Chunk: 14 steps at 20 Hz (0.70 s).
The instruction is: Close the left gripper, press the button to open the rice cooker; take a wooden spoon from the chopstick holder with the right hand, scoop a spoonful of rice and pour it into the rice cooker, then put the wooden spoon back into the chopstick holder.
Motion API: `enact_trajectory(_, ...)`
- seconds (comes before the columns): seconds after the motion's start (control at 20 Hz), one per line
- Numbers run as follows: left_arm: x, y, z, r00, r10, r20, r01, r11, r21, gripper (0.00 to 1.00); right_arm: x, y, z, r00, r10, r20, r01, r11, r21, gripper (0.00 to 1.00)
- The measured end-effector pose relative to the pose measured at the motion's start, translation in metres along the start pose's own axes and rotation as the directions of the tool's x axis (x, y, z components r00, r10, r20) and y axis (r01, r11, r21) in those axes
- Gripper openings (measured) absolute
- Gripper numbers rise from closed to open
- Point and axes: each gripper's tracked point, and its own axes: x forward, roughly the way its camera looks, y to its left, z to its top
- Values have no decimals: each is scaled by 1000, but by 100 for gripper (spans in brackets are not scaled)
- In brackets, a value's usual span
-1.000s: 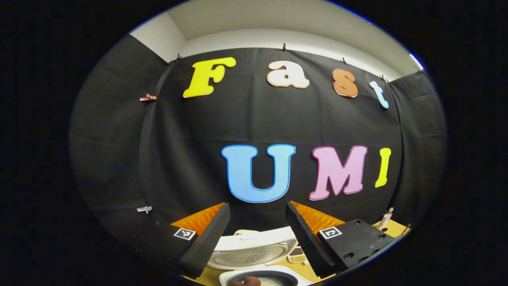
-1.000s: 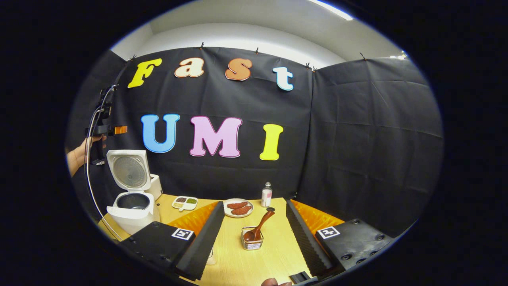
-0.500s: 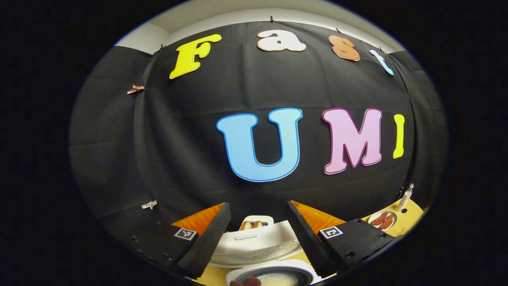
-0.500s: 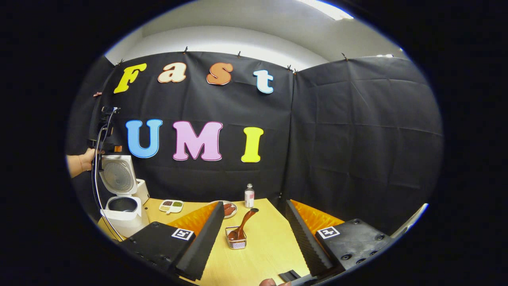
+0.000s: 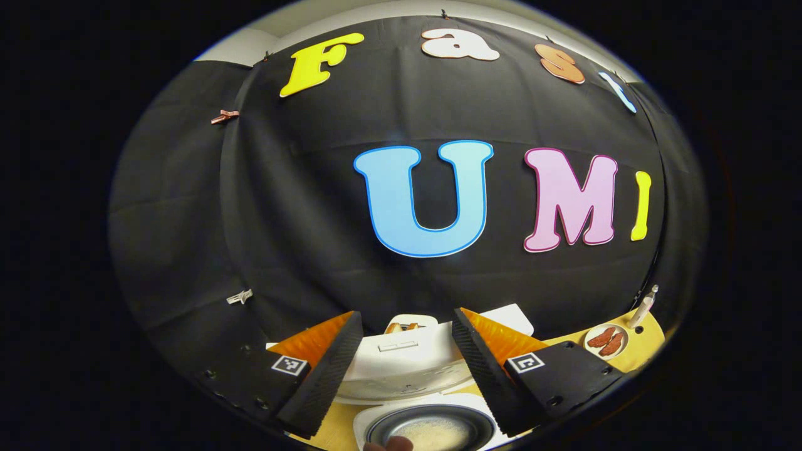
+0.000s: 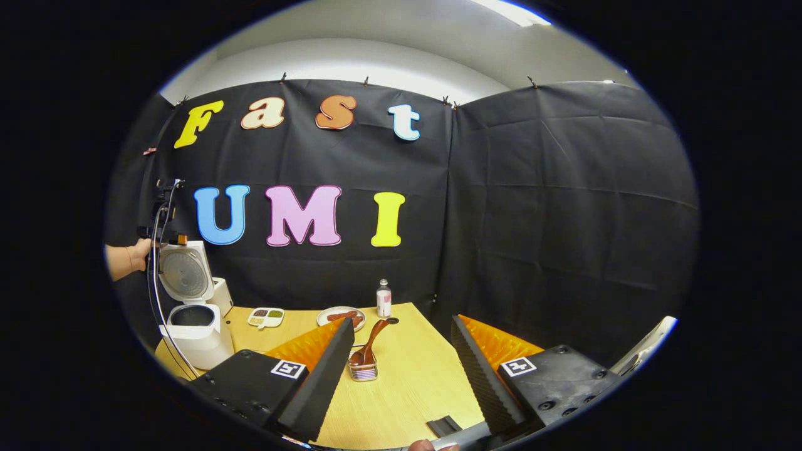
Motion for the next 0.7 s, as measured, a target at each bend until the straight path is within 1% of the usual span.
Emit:
enact_trajectory(0.1,-16,-5,-7,1000,4,11,-4,1000,19,100,1,-3,-4,1000,7,-7,-7,1000,12,97)
enact_trajectory(0.35,-48,-15,-25,1000,0,12,0,1000,20,100,10,-11,-10,999,19,-27,-19,1000,13,97)
enact_trajectory(0.55,-84,-27,-53,1000,17,-21,-16,999,41,100,23,-9,-9,998,52,-23,-51,998,28,97)
enact_trajectory(0.7,-110,-38,-85,997,24,-75,-19,998,67,100,39,-13,-7,997,70,-26,-69,997,21,97)
